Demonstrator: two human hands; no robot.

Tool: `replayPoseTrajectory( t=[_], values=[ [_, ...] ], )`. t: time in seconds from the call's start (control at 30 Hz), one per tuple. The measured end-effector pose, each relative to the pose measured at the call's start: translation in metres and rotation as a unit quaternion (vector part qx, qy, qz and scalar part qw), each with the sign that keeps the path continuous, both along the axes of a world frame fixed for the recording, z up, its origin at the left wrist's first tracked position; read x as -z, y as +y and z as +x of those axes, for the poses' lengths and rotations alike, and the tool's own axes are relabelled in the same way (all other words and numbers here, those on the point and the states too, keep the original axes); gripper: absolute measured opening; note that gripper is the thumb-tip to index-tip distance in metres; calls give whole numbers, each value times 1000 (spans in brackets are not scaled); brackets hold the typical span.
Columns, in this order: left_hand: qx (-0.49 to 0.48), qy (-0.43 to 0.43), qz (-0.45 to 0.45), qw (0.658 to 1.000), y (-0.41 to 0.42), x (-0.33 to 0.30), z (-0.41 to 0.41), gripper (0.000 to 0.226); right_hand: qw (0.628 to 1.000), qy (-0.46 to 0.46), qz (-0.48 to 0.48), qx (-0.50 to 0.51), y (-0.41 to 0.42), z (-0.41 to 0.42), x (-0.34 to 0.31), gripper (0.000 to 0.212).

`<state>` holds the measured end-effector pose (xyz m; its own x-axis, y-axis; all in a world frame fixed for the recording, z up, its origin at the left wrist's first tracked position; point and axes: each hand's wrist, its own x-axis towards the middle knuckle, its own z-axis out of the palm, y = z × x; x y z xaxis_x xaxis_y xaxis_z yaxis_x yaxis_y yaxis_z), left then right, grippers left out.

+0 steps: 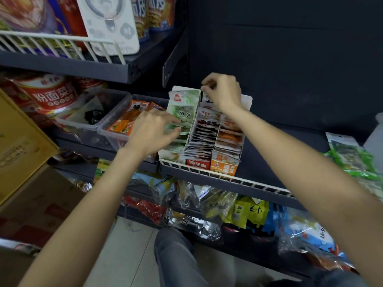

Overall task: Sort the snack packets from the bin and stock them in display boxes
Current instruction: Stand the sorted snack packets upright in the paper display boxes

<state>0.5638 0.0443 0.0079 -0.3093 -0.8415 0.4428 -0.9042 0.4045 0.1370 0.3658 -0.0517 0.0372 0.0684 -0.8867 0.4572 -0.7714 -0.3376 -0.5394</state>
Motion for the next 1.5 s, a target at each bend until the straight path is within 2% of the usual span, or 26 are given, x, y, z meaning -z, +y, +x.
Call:
replayPoseTrajectory(
  t=[0.13, 0.3, 0.4, 0.53, 0.63, 0.73, 0.83, 0.9, 1.0, 1.07, 1.13, 1.27, 1.37, 1.5],
  values=[
    [44, 44, -32, 998, 22, -5, -39, 36, 994, -101, -10, -39, 52, -55, -1, 17],
    [166, 103, -54, 979, 46, -7, -142, 30, 989, -146, 5, -4, 133, -165, 22, 17],
    [214, 127, -9, 969, 51, 2, -219, 27, 991, -95, 73, 59, 156, -240, 56, 18],
    [204, 142, 180, 952, 30, 44, -307, 27, 973, 41, 158, 161, 174, -320, 96, 23],
    [164, 81, 263, 947, 13, 79, -356, 45, 947, 110, 227, 197, 176, -352, 118, 41],
    [200, 36, 303, 931, 9, 94, -392, 57, 948, 117, 247, 165, 166, -365, 134, 58],
    [227, -93, 313, 917, 8, 101, -404, 59, 946, 150, 257, 129, 154, -369, 139, 58],
    [212, -160, 267, 926, 8, 103, -397, 57, 940, 194, 258, 111, 149, -371, 136, 54],
    [194, -201, 194, 940, 5, 100, -375, 51, 943, 221, 209, 138, 152, -368, 125, 44],
    [184, -224, 163, 943, 0, 97, -362, 49, 931, 279, 175, 155, 159, -365, 122, 45],
    [149, -245, 142, 948, -5, 98, -349, 54, 908, 333, 184, 176, 165, -362, 121, 54],
    [15, -322, 126, 938, -4, 100, -345, 85, 866, 364, 260, 223, 163, -352, 122, 84],
    [-13, -313, 173, 934, -10, 98, -354, 88, 860, 355, 277, 242, 153, -340, 117, 84],
    [23, -212, 216, 953, -20, 104, -361, 81, 892, 284, 263, 233, 147, -342, 102, 52]
  ],
)
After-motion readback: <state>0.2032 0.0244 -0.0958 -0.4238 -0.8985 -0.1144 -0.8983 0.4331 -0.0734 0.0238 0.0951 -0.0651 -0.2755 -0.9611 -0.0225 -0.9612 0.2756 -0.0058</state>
